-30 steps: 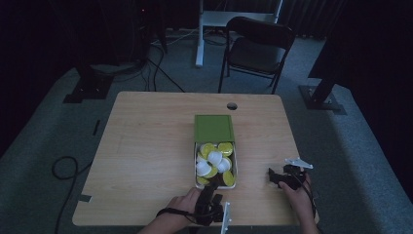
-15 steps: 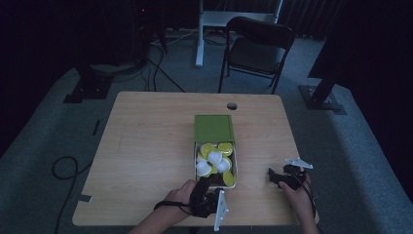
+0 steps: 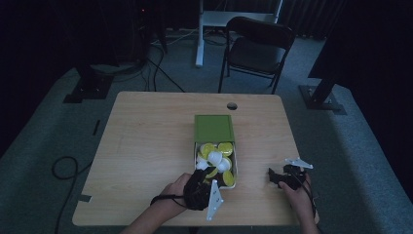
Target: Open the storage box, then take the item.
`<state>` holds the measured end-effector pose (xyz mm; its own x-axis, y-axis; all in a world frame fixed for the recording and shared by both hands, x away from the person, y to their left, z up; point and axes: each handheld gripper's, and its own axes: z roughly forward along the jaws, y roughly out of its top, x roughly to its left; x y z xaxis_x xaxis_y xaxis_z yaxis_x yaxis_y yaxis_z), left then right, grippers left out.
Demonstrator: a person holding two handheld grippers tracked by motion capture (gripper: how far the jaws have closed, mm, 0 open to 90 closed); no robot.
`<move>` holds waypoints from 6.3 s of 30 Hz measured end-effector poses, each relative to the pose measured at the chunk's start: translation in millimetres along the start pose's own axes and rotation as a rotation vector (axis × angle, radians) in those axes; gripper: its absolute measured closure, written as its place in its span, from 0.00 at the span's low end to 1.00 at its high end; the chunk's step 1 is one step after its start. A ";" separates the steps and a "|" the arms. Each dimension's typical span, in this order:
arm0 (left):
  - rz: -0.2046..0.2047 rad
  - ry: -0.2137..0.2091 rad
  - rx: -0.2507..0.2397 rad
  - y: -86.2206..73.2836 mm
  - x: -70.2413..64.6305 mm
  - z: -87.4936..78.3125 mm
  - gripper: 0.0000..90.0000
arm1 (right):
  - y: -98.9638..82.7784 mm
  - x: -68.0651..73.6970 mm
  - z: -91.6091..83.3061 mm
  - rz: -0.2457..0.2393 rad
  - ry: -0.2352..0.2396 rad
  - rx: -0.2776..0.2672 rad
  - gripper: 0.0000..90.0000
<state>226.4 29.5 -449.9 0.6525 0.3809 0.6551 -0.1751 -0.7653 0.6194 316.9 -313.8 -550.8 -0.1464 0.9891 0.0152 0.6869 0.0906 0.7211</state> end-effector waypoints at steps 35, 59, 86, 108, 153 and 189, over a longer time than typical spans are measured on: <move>-0.348 0.006 -0.074 -59.4 79.1 -25.1 0.39 | 0.0 0.0 0.0 0.000 0.000 0.000 0.12; -0.494 -0.013 0.003 -123.7 94.8 -35.9 0.18 | 0.0 0.0 0.0 0.000 0.000 0.000 0.12; -0.578 -0.016 0.170 -194.9 74.7 -28.2 0.02 | 0.0 0.1 0.0 -0.001 0.000 0.000 0.12; -0.724 -0.010 0.287 -252.1 75.3 -47.9 0.02 | 0.0 0.1 -0.1 0.000 0.000 0.001 0.12; -0.833 -0.083 0.376 -268.9 78.2 -43.7 0.02 | 0.0 0.1 -0.1 0.000 0.000 0.001 0.12; -0.836 -0.083 0.376 -268.7 78.0 -43.5 0.02 | 31.7 16.5 -32.7 -0.008 0.061 -0.045 0.15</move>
<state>292.3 287.4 -546.4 0.5118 0.8589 0.0156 0.6192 -0.3814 0.6864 313.1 -298.4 -505.1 -0.1960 0.9793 0.0502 0.6531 0.0922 0.7517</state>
